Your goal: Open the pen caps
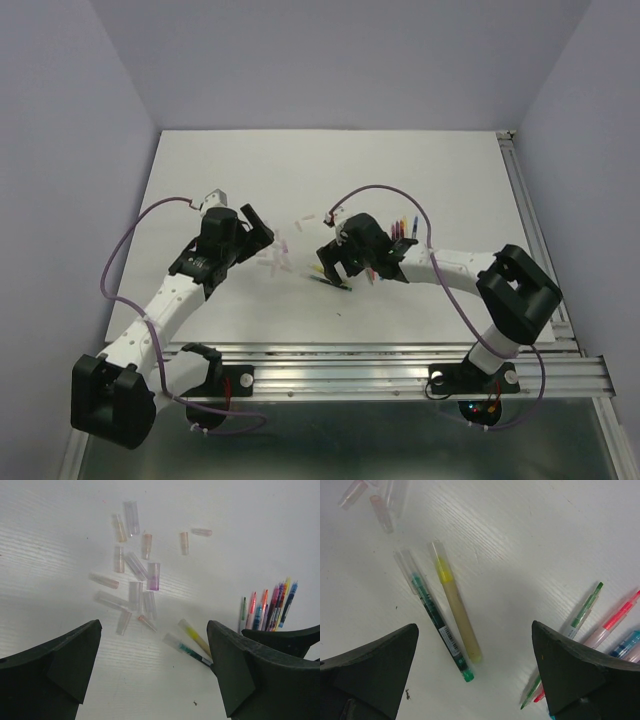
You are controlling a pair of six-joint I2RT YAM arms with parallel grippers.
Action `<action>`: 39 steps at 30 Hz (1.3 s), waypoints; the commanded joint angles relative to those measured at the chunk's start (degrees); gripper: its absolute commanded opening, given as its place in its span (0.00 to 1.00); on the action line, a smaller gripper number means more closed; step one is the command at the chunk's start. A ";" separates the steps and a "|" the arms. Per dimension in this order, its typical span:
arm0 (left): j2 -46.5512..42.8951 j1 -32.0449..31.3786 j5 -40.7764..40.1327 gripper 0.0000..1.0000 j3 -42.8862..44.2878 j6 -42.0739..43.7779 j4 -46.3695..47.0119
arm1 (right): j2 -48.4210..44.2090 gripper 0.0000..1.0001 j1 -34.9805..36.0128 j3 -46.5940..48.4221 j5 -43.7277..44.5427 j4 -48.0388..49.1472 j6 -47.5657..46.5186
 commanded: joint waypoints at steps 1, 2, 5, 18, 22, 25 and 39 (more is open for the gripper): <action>-1.55 -0.24 0.50 0.99 -0.40 -0.55 0.76 | 1.75 0.99 1.51 5.06 6.69 -1.39 -1.17; -1.46 -0.42 0.50 0.99 -0.31 -0.47 0.76 | 2.10 0.98 1.59 5.41 7.40 -1.30 -0.65; -1.46 -0.77 0.67 0.99 -0.04 -0.11 0.94 | 3.77 0.96 1.94 6.55 9.15 -1.12 -0.03; -1.28 -2.00 0.50 0.99 0.22 0.41 1.38 | 9.31 0.94 3.26 10.07 12.76 -2.97 -0.73; -0.93 -2.26 0.32 0.99 0.40 0.41 1.38 | 10.28 0.92 3.35 9.98 13.82 -3.32 -0.64; -0.41 -2.26 0.32 0.99 0.48 0.50 1.29 | 11.51 0.87 3.44 10.42 14.17 -3.85 -0.90; 0.38 -2.62 0.06 0.99 0.57 0.50 0.68 | 11.51 0.51 3.35 5.77 11.36 -2.54 3.66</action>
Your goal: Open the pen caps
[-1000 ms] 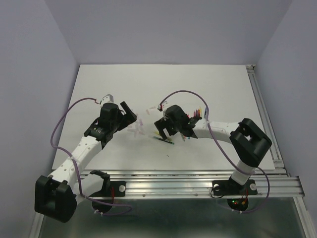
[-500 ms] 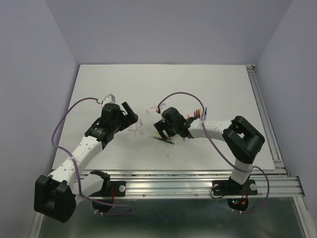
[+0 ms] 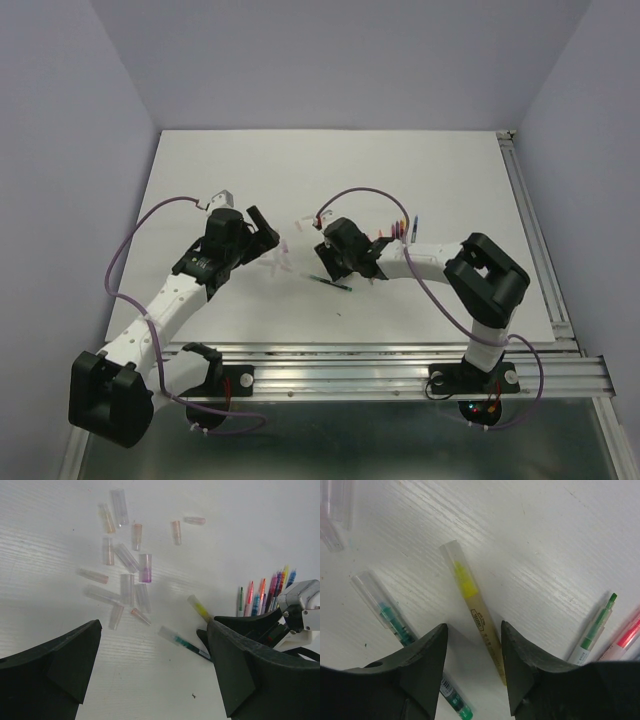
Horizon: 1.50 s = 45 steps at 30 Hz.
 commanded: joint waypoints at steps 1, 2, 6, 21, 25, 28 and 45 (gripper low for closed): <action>-0.03 -0.39 -0.84 0.99 0.88 0.76 0.68 | -0.49 0.47 0.38 -2.61 -0.36 1.01 2.51; 0.14 -0.30 -0.84 0.99 1.05 0.68 0.59 | -0.66 0.44 0.38 -3.22 -0.53 1.36 2.68; 0.41 -0.48 -0.67 0.99 0.97 0.76 0.50 | -0.41 0.31 0.38 -5.95 -0.27 3.12 2.51; 0.41 -1.18 6.70 0.99 0.53 1.65 4.10 | -2.67 0.01 0.20 -4.81 5.44 10.94 -5.92; -0.73 -1.97 12.60 0.99 -0.88 -0.28 10.06 | -7.95 0.01 0.20 -4.63 5.62 10.50 -6.37; -2.14 -4.07 15.06 0.99 -2.98 -2.92 16.47 | -14.17 0.01 0.20 -8.74 0.80 11.64 -3.92; 0.93 -15.68 14.10 0.92 -2.99 -9.25 29.06 | -35.38 0.01 0.20 -22.48 -18.03 24.57 15.42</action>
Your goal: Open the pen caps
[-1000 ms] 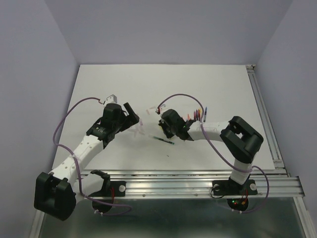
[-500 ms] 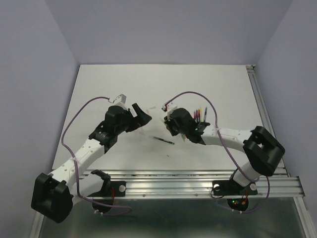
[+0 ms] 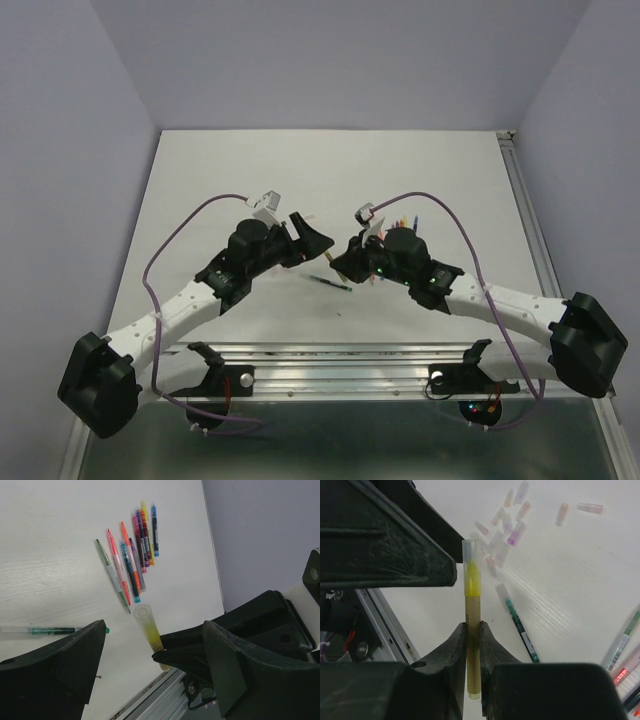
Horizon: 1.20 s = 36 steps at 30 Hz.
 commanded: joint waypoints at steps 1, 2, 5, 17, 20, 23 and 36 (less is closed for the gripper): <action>0.69 -1.45 -0.54 0.88 1.65 -1.50 4.83 | -1.07 0.01 -0.06 -0.40 -1.70 5.75 5.20; 0.87 -1.63 -0.72 0.85 1.73 -1.58 5.26 | -0.89 0.01 0.03 -0.22 -1.61 5.75 5.55; 1.05 -1.98 -1.16 0.71 2.00 -1.41 5.09 | -0.45 0.01 0.03 0.04 -2.04 6.19 6.52; 1.31 -2.24 -1.42 0.42 2.17 -0.36 5.18 | -0.28 0.01 0.03 1.36 -5.92 7.68 8.10; 1.31 -2.42 -0.64 0.21 2.61 0.26 5.00 | -0.01 0.02 0.03 2.50 -6.70 6.46 8.11; 1.31 -2.60 -0.46 0.00 2.87 0.09 4.65 | 0.43 0.05 -0.06 3.99 -7.76 4.35 7.67; 0.26 -3.65 -2.82 0.00 2.70 -1.06 5.18 | 4.74 0.12 -0.06 6.90 -8.37 2.76 5.73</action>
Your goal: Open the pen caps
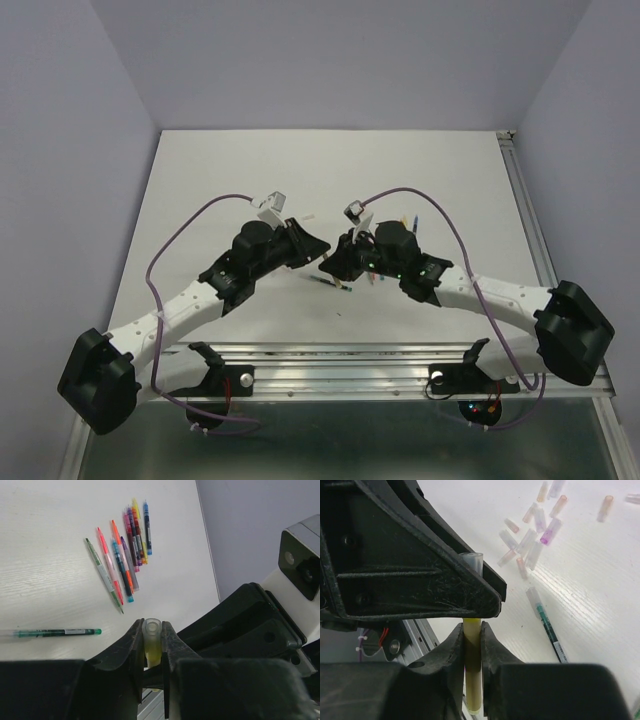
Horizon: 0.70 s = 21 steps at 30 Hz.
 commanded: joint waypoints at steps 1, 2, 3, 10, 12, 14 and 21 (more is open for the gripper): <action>-1.34 -0.33 -2.61 0.00 2.61 0.08 2.06 | -0.31 0.08 0.03 2.59 -0.72 1.75 -0.61; -1.34 -0.33 -3.31 0.00 2.70 0.34 1.79 | -0.75 0.04 0.03 2.07 -1.25 2.20 -0.69; -1.34 -0.33 -4.97 0.00 3.22 0.52 1.44 | -1.10 0.01 0.03 1.63 -1.43 2.29 -0.60; 2.95 4.85 -12.46 0.00 10.86 4.55 0.46 | -4.44 0.01 1.26 -9.52 -7.22 10.42 10.09; 5.07 7.83 -10.53 0.00 13.41 5.87 1.08 | -5.93 0.01 2.40 -14.19 -9.43 13.44 12.39; 8.41 11.96 -8.34 0.00 16.93 7.11 0.91 | -7.51 0.01 4.33 -16.38 -9.43 13.80 13.54; 11.67 18.56 -4.39 0.00 19.23 8.86 -1.63 | -11.65 0.01 5.13 -18.51 -3.12 8.45 14.51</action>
